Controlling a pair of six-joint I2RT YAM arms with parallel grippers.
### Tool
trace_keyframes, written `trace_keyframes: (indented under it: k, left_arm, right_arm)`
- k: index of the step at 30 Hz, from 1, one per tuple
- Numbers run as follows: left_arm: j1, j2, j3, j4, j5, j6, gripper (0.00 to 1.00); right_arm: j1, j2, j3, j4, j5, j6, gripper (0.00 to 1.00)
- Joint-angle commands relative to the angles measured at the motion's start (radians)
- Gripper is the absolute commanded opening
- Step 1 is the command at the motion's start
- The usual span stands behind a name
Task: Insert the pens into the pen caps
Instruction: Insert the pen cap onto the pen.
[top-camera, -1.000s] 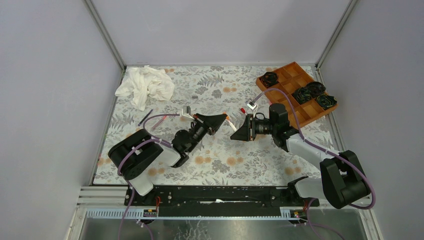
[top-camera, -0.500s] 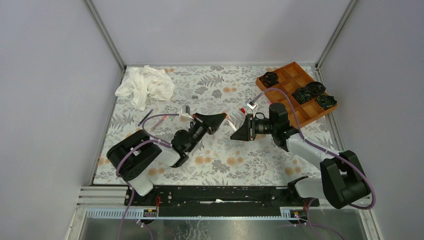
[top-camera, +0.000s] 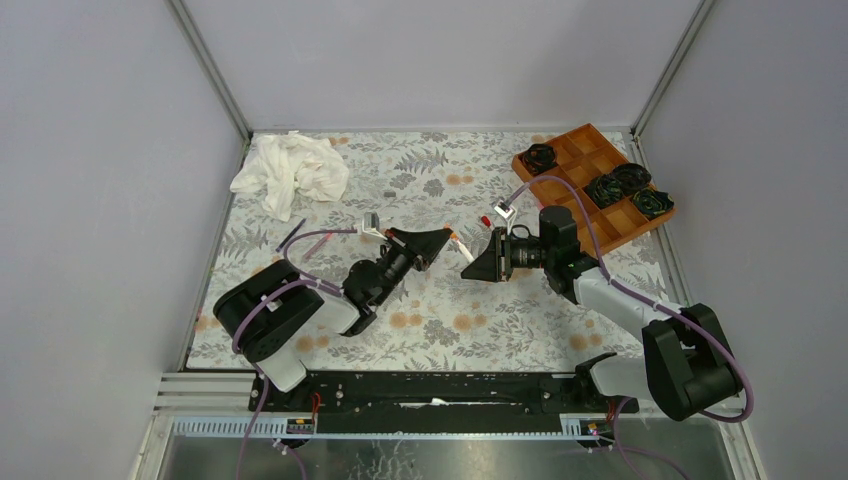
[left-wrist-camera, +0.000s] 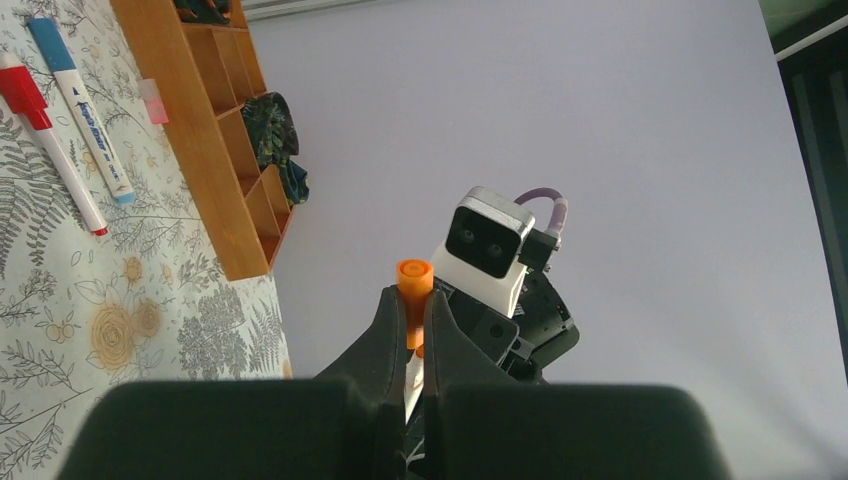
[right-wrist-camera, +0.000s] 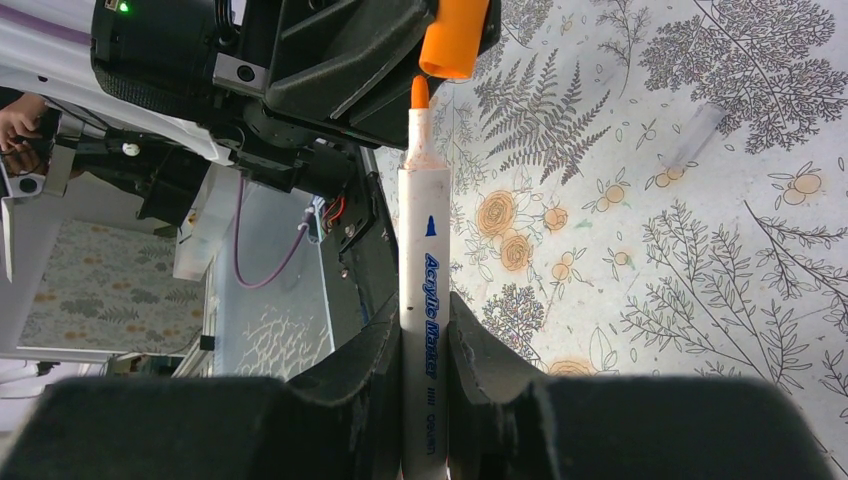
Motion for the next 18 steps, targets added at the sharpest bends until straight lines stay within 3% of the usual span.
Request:
trace_keyframes:
  k: [1, 18]
  left_arm:
    - [-0.006, -0.014, 0.003, 0.005, -0.009, 0.030, 0.00]
    - [-0.008, -0.023, 0.012, -0.004, 0.011, 0.026, 0.00]
  right_arm:
    - [0.009, -0.011, 0.046, -0.002, 0.002, -0.016, 0.00]
    - [0.008, 0.010, 0.064, -0.046, 0.027, -0.040, 0.00]
